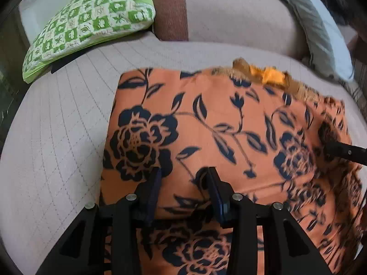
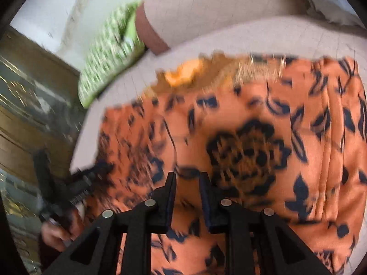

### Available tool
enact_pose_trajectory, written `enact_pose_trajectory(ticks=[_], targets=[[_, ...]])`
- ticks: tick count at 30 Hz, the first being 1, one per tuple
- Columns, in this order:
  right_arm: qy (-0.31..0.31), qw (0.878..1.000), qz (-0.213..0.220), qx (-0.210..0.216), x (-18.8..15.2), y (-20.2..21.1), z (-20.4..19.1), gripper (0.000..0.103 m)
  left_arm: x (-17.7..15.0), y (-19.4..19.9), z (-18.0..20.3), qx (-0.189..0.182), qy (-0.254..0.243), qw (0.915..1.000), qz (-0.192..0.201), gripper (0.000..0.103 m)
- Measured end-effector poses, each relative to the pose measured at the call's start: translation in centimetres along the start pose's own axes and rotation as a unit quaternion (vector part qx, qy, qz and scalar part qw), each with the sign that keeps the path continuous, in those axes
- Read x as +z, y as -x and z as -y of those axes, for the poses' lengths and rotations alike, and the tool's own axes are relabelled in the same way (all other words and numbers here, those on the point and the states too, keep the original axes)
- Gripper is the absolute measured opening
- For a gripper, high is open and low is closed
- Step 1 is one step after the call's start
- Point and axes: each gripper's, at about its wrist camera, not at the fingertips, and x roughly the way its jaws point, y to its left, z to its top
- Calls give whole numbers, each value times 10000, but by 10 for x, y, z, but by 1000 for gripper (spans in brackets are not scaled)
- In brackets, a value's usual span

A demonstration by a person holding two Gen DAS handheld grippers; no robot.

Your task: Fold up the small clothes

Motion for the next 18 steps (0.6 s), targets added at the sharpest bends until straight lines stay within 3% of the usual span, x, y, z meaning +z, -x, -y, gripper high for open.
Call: enact_pose_trajectory(ticks=[3, 4, 6, 8, 10, 13, 16, 18], targets=[[7, 9989, 461, 18, 13, 1, -1, 24, 3, 8, -3, -385, 340, 9984, 231, 45], [3, 9983, 573, 65, 17, -1, 0, 24, 6, 8, -1, -403, 373, 9982, 250, 55], [-120, 9964, 835, -42, 26, -6, 9, 24, 5, 1, -1, -204, 358, 9990, 157, 72], [-316, 9937, 1004, -383, 32, -15, 24, 24, 3, -13, 2, -25, 264, 9996, -20, 74], [-426, 9917, 1195, -204, 31, -11, 42, 23, 2, -16, 13, 147, -71, 9999, -8, 83], [-759, 9864, 1415, -357, 34, 9, 51, 23, 3, -16, 20, 335, -193, 9992, -18, 84], [-697, 9781, 1907, -462, 32, 38, 50, 24, 5, -12, 10, 228, 142, 9996, 17, 84], [-748, 9844, 1496, -551, 33, 30, 57, 24, 5, -10, 0, 311, 304, 9990, 37, 84]])
